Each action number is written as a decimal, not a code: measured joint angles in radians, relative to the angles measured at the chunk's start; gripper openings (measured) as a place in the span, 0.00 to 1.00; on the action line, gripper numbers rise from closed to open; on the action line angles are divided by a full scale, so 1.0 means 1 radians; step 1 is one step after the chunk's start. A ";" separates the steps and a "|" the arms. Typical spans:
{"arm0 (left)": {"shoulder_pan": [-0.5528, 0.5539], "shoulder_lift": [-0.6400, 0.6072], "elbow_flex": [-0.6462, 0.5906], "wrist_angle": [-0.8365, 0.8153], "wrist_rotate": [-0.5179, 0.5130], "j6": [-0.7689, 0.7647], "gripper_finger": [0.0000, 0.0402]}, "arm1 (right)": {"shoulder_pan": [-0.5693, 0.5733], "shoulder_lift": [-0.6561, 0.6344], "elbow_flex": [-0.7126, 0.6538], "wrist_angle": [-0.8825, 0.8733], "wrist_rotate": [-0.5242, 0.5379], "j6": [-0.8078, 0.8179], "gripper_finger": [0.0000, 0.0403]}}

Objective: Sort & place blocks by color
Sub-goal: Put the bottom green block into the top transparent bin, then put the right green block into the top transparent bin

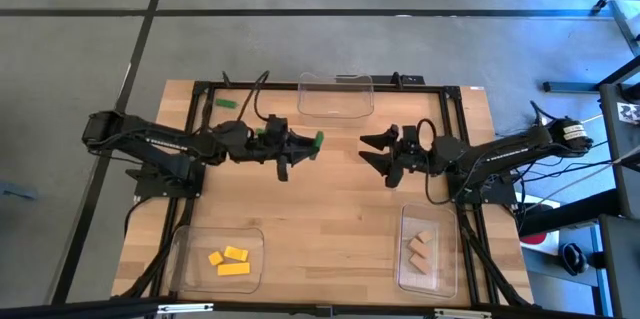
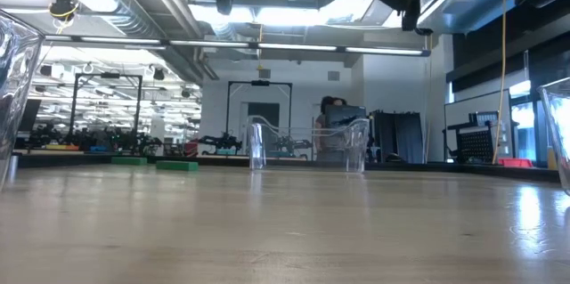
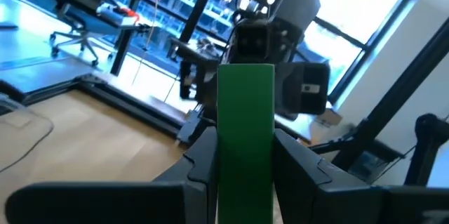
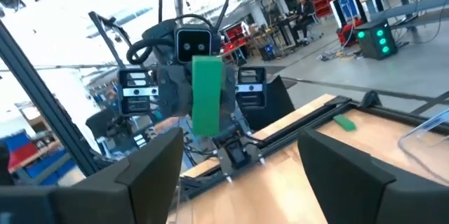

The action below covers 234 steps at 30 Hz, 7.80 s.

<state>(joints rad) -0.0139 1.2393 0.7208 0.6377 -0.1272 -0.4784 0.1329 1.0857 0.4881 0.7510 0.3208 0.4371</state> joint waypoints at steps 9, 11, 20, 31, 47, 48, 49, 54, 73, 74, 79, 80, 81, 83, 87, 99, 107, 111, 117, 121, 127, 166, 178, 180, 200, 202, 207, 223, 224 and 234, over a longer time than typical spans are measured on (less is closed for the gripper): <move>0.010 0.042 0.000 0.130 -0.001 0.017 0.21 | 0.000 0.145 0.001 0.145 -0.070 0.108 0.70; 0.012 0.056 0.000 0.128 -0.002 0.017 0.21 | 0.000 0.179 0.016 0.161 -0.086 0.135 0.70; 0.004 0.129 -0.001 0.150 0.018 0.010 0.21 | -0.003 0.324 0.207 0.139 -0.106 0.019 0.70; -0.024 0.127 -0.001 0.189 0.087 -0.005 0.21 | -0.049 0.338 0.236 0.128 -0.109 0.036 0.70; -0.038 0.130 -0.001 0.191 0.116 -0.017 0.21 | -0.063 0.339 0.236 0.128 -0.188 0.101 0.70; -0.040 0.130 -0.001 0.191 0.114 -0.017 0.21 | -0.063 0.339 0.236 0.128 -0.188 0.101 0.70; -0.041 0.130 -0.001 0.191 0.113 -0.017 0.21 | -0.063 0.339 0.236 0.128 -0.188 0.101 0.70; -0.041 0.130 -0.001 0.190 0.112 -0.017 0.21 | -0.063 0.339 0.236 0.128 -0.188 0.100 0.68; 0.151 -0.047 0.032 -0.248 0.041 0.097 0.21 | -0.127 0.127 0.236 -0.206 -0.179 0.022 0.63; 0.185 -0.044 0.057 -0.307 0.042 0.097 0.21 | -0.130 0.106 0.236 -0.235 -0.179 0.021 0.63; 0.353 0.095 0.243 -0.586 0.118 0.130 0.21 | -0.138 0.027 0.236 -0.335 -0.179 0.003 0.63; 0.382 0.139 0.285 -0.633 0.132 0.143 0.21 | -0.138 0.021 0.236 -0.335 -0.178 -0.002 0.63; 0.407 0.185 0.328 -0.674 0.144 0.152 0.21 | -0.138 0.015 0.236 -0.335 -0.170 -0.003 0.63; 0.449 0.283 0.404 -0.753 0.146 0.155 0.21 | -0.138 0.014 0.236 -0.335 -0.153 0.000 0.63; 0.502 0.472 0.531 -0.894 0.139 0.138 0.21 | -0.138 0.019 0.236 -0.335 -0.146 0.006 0.63; 0.540 0.744 0.717 -0.959 0.037 0.020 0.21 | -0.135 0.025 0.236 -0.336 -0.131 0.056 0.63; 0.522 0.769 0.719 -0.956 -0.038 0.014 0.34 | -0.135 0.025 0.236 -0.336 -0.130 0.058 0.63; 0.530 0.766 0.719 -0.961 -0.013 0.016 0.48 | -0.135 0.025 0.236 -0.336 -0.130 0.057 0.63; 0.571 0.719 0.720 -0.970 0.074 0.009 0.56 | -0.135 0.025 0.236 -0.336 -0.130 0.057 0.63; 0.596 0.630 0.719 -0.968 0.095 0.011 0.57 | -0.135 0.025 0.236 -0.335 -0.130 0.056 0.63; 0.559 0.429 0.717 -0.939 0.092 0.107 0.57 | -0.135 0.025 0.236 -0.334 -0.130 0.056 0.63; 0.151 -0.307 0.123 -0.904 -0.064 0.329 0.56 | -0.135 0.025 0.235 -0.334 -0.138 0.025 0.63; 0.441 0.148 0.310 -1.493 0.119 1.065 0.56 | -0.135 0.025 0.235 -0.342 -0.138 0.025 0.63; 0.454 0.217 0.309 -1.483 0.110 1.154 0.56 | -0.135 0.025 0.235 -0.344 -0.138 0.025 0.63; 0.574 0.549 0.311 -1.343 -0.008 1.303 0.56 | -0.135 0.025 0.235 -0.372 -0.138 0.086 0.63; 0.574 0.552 0.313 -1.351 0.004 1.304 0.56 | -0.135 0.025 0.235 -0.374 -0.138 0.086 0.63; 0.568 0.553 0.312 -1.357 0.010 1.300 0.52 | -0.135 0.025 0.235 -0.375 -0.138 0.086 0.63; 0.565 0.404 0.306 -1.410 0.159 0.912 0.21 | -0.135 0.025 0.235 -0.380 -0.139 0.080 0.63; 0.562 0.374 0.306 -1.400 0.164 0.864 0.21 | -0.135 0.025 0.235 -0.380 -0.139 0.080 0.63; 0.397 0.027 0.227 -0.958 0.192 0.381 0.21 | -0.135 0.025 0.235 -0.392 -0.139 0.074 0.63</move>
<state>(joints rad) 0.3830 1.2660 0.9481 -0.3207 0.0650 -0.0976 -0.0022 1.1110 0.7235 0.3594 0.1822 0.5114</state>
